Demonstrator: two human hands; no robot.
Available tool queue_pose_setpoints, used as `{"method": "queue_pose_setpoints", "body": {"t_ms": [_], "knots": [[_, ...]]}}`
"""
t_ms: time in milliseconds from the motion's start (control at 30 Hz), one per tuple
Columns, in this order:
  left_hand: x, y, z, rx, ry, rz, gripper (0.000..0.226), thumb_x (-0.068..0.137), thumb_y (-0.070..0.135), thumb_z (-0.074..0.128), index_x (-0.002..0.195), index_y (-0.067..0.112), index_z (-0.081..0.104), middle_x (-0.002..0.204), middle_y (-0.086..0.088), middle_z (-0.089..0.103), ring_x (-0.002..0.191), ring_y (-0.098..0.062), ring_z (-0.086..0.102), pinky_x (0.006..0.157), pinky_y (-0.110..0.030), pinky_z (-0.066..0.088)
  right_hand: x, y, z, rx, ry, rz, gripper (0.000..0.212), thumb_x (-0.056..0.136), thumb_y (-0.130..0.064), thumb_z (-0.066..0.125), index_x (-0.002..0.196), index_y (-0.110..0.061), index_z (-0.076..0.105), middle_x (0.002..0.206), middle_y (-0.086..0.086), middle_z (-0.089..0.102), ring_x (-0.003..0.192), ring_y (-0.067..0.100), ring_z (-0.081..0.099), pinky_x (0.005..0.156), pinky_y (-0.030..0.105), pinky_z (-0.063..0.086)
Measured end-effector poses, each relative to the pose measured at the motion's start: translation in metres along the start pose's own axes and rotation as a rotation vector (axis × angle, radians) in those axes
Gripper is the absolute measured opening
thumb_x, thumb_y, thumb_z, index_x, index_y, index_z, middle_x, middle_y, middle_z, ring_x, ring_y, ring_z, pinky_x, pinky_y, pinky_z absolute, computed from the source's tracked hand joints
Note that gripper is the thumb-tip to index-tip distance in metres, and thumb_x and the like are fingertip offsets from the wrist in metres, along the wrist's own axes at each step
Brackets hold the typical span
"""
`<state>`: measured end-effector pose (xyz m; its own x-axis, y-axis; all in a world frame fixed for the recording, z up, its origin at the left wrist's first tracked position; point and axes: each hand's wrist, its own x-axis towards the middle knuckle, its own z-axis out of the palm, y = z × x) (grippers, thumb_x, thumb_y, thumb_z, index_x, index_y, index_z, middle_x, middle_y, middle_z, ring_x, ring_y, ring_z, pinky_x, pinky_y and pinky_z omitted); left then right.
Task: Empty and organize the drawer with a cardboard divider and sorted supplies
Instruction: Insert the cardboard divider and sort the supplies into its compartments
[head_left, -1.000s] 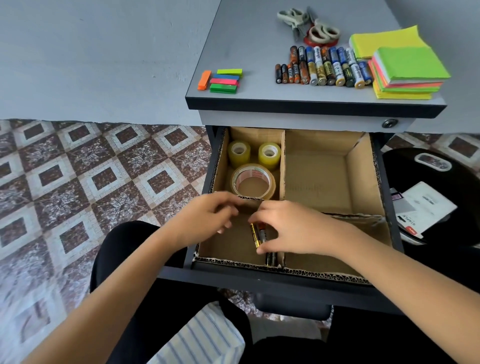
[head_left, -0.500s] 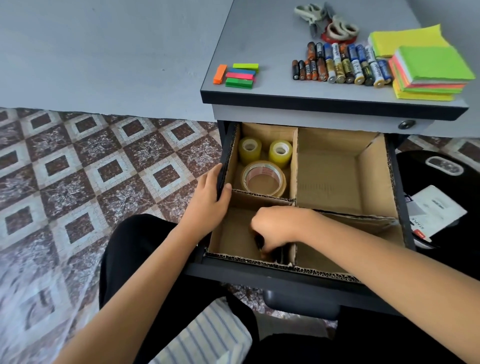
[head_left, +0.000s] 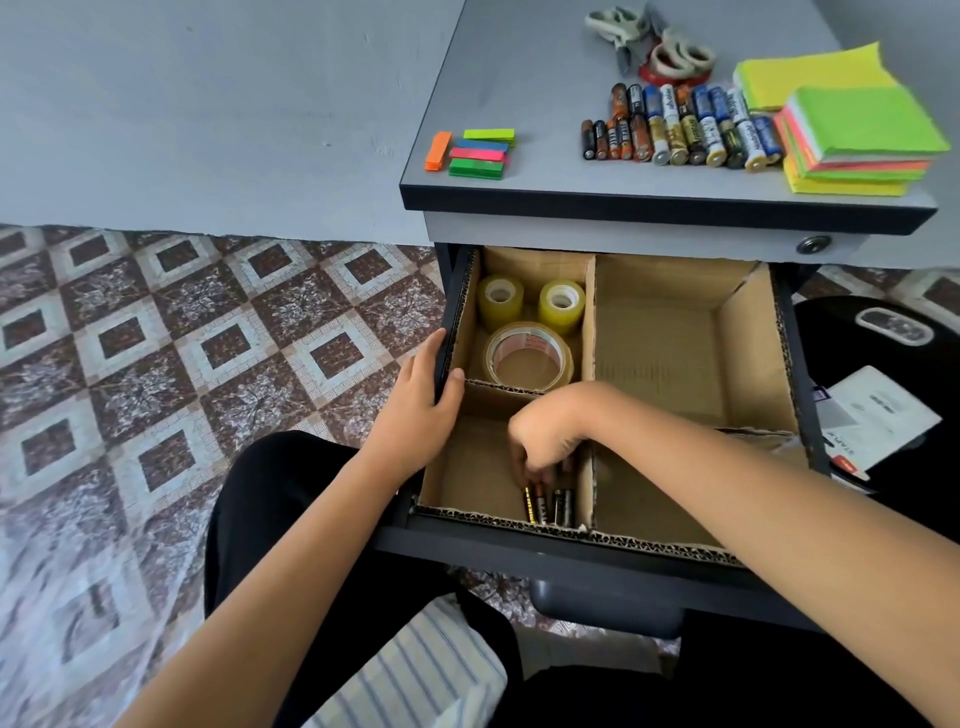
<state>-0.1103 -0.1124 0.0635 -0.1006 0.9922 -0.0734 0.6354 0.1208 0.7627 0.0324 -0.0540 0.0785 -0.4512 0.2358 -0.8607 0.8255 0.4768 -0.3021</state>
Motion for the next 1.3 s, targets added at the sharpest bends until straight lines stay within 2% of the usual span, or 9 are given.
{"method": "queue_pose_setpoints", "body": {"t_ms": [100, 200, 333, 633, 900, 1067, 1133, 1200, 1300], "knots": [[0.001, -0.001, 0.0, -0.001, 0.002, -0.004, 0.052, 0.1, 0.03, 0.038, 0.148, 0.023, 0.019, 0.153, 0.0, 0.025, 0.139, -0.014, 0.027, 0.099, -0.019, 0.022, 0.004, 0.001, 0.002, 0.022, -0.019, 0.023, 0.028, 0.094, -0.009, 0.049, 0.114, 0.003, 0.063, 0.11, 0.016, 0.068, 0.085, 0.017, 0.063, 0.062, 0.022, 0.051], [0.001, -0.002, 0.0, -0.01, 0.003, -0.003, 0.052, 0.1, 0.03, 0.038, 0.148, 0.024, 0.019, 0.153, 0.001, 0.025, 0.139, -0.014, 0.027, 0.099, -0.019, 0.021, 0.005, 0.001, 0.003, 0.012, -0.012, 0.043, 0.025, 0.094, -0.01, 0.049, 0.107, 0.005, 0.064, 0.108, 0.017, 0.069, 0.076, 0.016, 0.063, 0.059, 0.02, 0.051], [0.001, -0.003, 0.001, -0.008, 0.004, -0.007, 0.052, 0.1, 0.031, 0.038, 0.148, 0.024, 0.019, 0.153, 0.001, 0.025, 0.139, -0.013, 0.026, 0.1, -0.019, 0.02, 0.007, 0.001, 0.005, 0.044, -0.025, 0.063, 0.026, 0.094, -0.008, 0.047, 0.109, 0.007, 0.062, 0.102, 0.015, 0.069, 0.082, 0.018, 0.063, 0.062, 0.022, 0.051], [0.001, -0.002, 0.0, -0.024, -0.005, -0.014, 0.052, 0.1, 0.031, 0.038, 0.148, 0.024, 0.019, 0.153, 0.001, 0.025, 0.138, -0.013, 0.027, 0.099, -0.019, 0.021, 0.009, 0.002, 0.006, 0.075, -0.038, 0.048, 0.021, 0.092, -0.005, 0.046, 0.102, 0.001, 0.063, 0.093, 0.011, 0.064, 0.08, 0.02, 0.062, 0.062, 0.023, 0.049], [0.001, -0.002, 0.0, -0.014, -0.008, -0.022, 0.052, 0.1, 0.032, 0.038, 0.148, 0.025, 0.018, 0.153, 0.001, 0.025, 0.138, -0.014, 0.027, 0.099, -0.02, 0.022, 0.006, 0.001, 0.006, 0.003, -0.012, 0.022, 0.027, 0.093, -0.008, 0.048, 0.11, 0.005, 0.063, 0.097, 0.014, 0.067, 0.082, 0.023, 0.065, 0.062, 0.023, 0.051], [0.001, 0.001, -0.001, 0.029, -0.005, -0.023, 0.052, 0.1, 0.031, 0.038, 0.148, 0.025, 0.02, 0.152, -0.001, 0.026, 0.137, -0.017, 0.03, 0.097, -0.02, 0.024, -0.029, 0.0, -0.003, -0.049, 0.206, -0.159, 0.024, 0.093, -0.018, 0.052, 0.112, -0.009, 0.064, 0.081, 0.0, 0.064, 0.061, 0.01, 0.058, 0.059, 0.019, 0.047], [0.002, 0.005, -0.004, 0.128, 0.023, 0.003, 0.051, 0.099, 0.03, 0.041, 0.146, 0.023, 0.024, 0.147, -0.004, 0.031, 0.132, -0.021, 0.037, 0.093, -0.023, 0.028, -0.054, 0.006, -0.008, 0.027, 0.318, -0.23, 0.025, 0.092, -0.024, 0.055, 0.113, -0.017, 0.065, 0.084, -0.005, 0.066, 0.071, 0.012, 0.063, 0.068, 0.022, 0.051], [0.007, 0.014, -0.011, 0.239, 0.088, 0.066, 0.049, 0.097, 0.028, 0.045, 0.143, 0.018, 0.032, 0.14, -0.008, 0.037, 0.126, -0.024, 0.042, 0.094, -0.027, 0.034, -0.081, 0.016, -0.014, 0.138, 0.482, -0.287, 0.022, 0.09, -0.028, 0.058, 0.111, -0.024, 0.065, 0.098, -0.006, 0.069, 0.089, 0.012, 0.065, 0.082, 0.028, 0.053], [0.022, 0.045, -0.025, 0.246, 0.192, 0.17, 0.041, 0.095, 0.024, 0.05, 0.134, 0.014, 0.046, 0.13, -0.01, 0.045, 0.117, -0.026, 0.048, 0.095, -0.034, 0.041, -0.123, 0.034, -0.028, 0.202, 0.774, -0.265, 0.023, 0.088, -0.032, 0.061, 0.111, -0.031, 0.064, 0.098, -0.018, 0.062, 0.093, -0.001, 0.059, 0.085, 0.022, 0.048]]}}
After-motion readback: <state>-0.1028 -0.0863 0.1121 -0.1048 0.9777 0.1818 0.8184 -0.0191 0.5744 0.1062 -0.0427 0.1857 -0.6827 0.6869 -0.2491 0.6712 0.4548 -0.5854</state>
